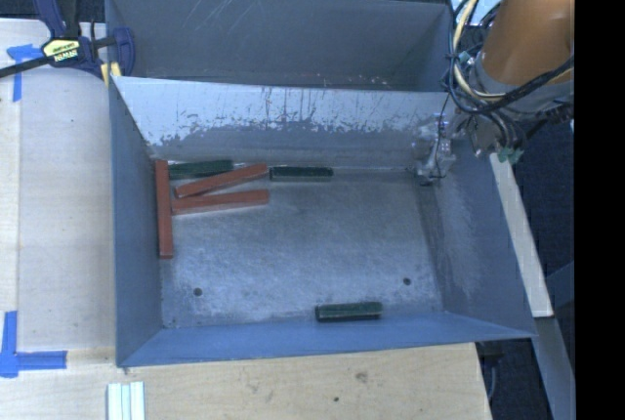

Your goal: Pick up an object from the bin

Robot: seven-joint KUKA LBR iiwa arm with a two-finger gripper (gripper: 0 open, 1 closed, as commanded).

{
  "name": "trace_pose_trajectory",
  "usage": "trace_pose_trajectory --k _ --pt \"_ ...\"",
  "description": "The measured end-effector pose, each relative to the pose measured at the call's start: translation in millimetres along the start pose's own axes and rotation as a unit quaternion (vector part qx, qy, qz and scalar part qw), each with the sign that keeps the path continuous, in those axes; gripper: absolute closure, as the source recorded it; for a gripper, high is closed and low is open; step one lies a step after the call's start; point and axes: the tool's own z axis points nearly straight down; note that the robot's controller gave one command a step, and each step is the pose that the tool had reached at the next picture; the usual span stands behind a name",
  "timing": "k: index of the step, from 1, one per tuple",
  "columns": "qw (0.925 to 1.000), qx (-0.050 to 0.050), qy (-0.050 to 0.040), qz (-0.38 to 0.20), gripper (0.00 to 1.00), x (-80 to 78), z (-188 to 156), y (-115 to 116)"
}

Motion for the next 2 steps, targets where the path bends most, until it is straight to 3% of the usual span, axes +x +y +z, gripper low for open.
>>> trace_pose_trajectory --k 1,2 --pt "1.0000 0.000 0.0000 0.000 1.00 0.0 0.0 0.1" --pt "0.9998 0.000 -0.0010 0.022 1.00 1.5 38.6 18.8"
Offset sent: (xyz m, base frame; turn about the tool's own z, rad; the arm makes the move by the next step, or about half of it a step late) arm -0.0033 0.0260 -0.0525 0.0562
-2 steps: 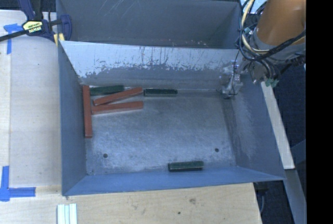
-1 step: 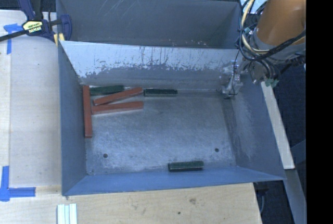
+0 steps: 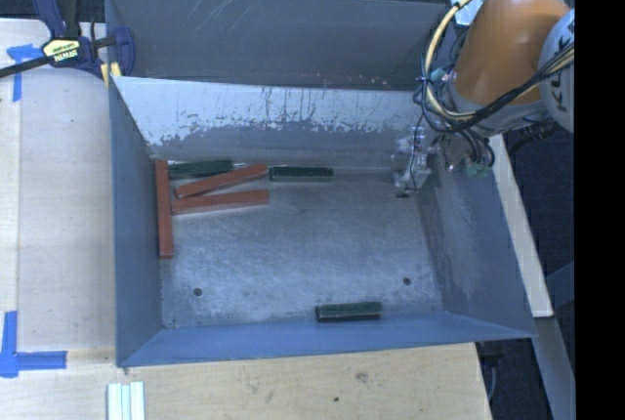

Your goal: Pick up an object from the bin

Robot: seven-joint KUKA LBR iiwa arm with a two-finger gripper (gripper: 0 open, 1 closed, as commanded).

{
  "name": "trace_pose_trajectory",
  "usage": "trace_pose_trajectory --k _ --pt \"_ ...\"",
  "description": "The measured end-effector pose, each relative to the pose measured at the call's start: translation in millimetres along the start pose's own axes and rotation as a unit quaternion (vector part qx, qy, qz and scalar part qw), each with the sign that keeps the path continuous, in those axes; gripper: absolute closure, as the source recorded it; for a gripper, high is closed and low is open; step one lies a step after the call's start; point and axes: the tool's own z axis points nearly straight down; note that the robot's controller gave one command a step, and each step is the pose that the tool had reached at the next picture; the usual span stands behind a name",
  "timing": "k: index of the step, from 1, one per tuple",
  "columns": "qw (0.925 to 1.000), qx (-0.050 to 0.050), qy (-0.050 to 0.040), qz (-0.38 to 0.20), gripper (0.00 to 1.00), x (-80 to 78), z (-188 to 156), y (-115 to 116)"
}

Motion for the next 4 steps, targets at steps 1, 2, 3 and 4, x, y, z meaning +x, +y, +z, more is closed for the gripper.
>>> trace_pose_trajectory --k 1,2,3,4 --pt "0.9990 0.000 0.0023 0.044 1.00 7.2 22.9 11.7" --pt "0.9990 -0.001 0.0052 0.045 1.00 15.6 -24.1 -0.9" --pt "0.9872 0.000 -0.0038 -0.160 1.00 23.7 -233.3 59.4" --pt "0.9874 -0.001 0.0008 -0.158 1.00 24.4 -228.3 58.3"
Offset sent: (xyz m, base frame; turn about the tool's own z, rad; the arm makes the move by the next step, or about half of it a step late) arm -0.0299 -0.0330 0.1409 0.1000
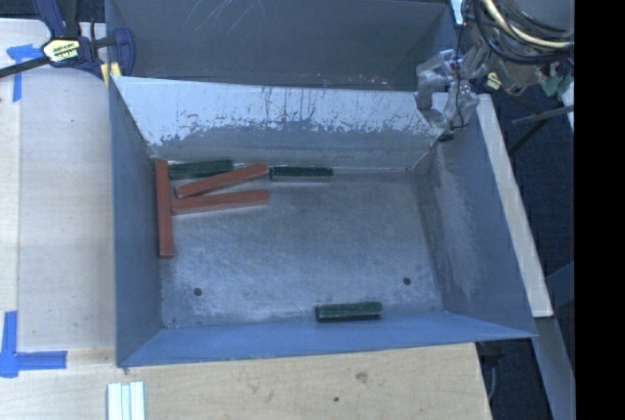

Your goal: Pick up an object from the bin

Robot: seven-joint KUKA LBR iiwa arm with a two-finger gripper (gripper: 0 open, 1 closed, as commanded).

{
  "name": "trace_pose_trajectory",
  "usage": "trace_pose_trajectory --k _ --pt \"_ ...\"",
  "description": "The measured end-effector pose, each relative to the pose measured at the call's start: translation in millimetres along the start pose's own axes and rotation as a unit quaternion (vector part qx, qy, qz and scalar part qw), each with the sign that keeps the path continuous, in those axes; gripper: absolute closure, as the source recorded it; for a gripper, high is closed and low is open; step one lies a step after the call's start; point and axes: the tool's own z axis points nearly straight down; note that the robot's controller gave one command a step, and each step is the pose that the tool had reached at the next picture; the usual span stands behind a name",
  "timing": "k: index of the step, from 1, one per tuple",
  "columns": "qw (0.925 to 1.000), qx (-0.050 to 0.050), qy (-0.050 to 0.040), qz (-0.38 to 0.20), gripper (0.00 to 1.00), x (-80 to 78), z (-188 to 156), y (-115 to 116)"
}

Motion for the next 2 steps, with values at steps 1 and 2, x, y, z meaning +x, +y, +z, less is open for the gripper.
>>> trace_pose_trajectory --k 1,2 --pt "0.9999 0.001 -0.0030 -0.017 1.00 2.9 44.8 -6.3" --pt "0.9999 0.001 -0.0021 -0.012 1.00 -2.7 112.8 -26.8"
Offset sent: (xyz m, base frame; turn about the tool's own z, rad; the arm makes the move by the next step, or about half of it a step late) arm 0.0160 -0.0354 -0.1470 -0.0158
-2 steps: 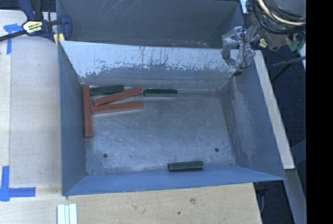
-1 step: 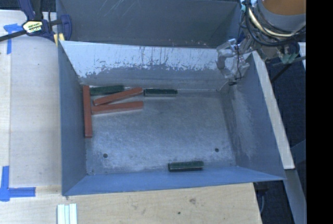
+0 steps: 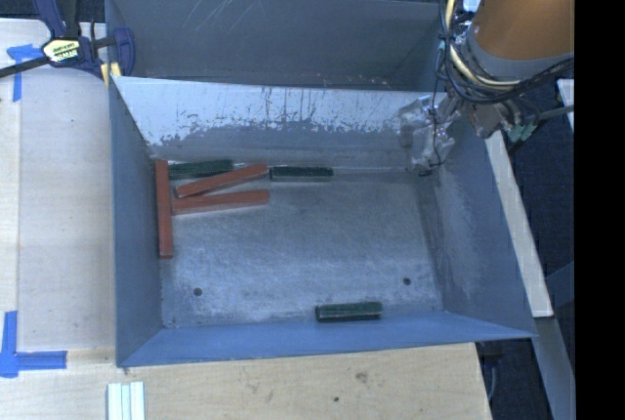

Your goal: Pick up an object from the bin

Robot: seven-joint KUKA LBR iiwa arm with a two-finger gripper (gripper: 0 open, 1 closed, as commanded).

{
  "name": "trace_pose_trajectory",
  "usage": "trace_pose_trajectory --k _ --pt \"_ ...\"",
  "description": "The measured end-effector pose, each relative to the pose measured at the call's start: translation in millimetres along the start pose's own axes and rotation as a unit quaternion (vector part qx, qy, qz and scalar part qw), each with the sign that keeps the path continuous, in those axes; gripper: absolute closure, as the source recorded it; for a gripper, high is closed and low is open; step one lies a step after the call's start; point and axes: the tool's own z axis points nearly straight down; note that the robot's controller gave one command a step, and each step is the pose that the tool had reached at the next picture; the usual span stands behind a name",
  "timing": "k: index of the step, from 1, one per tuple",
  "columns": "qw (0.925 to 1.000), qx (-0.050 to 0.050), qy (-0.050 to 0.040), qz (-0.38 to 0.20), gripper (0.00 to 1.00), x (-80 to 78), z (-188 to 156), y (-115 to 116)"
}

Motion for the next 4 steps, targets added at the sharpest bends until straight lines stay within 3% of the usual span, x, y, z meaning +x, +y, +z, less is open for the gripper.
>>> trace_pose_trajectory --k 1,2,3,4 --pt "0.9996 -0.002 0.0048 0.029 1.00 30.2 20.5 4.9" --pt "1.0000 0.001 -0.0012 -0.004 1.00 20.2 67.1 1.4" --pt "0.9999 -0.001 0.0022 -0.010 1.00 24.0 114.9 13.4" --pt "0.9997 -0.001 0.0033 0.026 1.00 15.6 137.7 39.0"
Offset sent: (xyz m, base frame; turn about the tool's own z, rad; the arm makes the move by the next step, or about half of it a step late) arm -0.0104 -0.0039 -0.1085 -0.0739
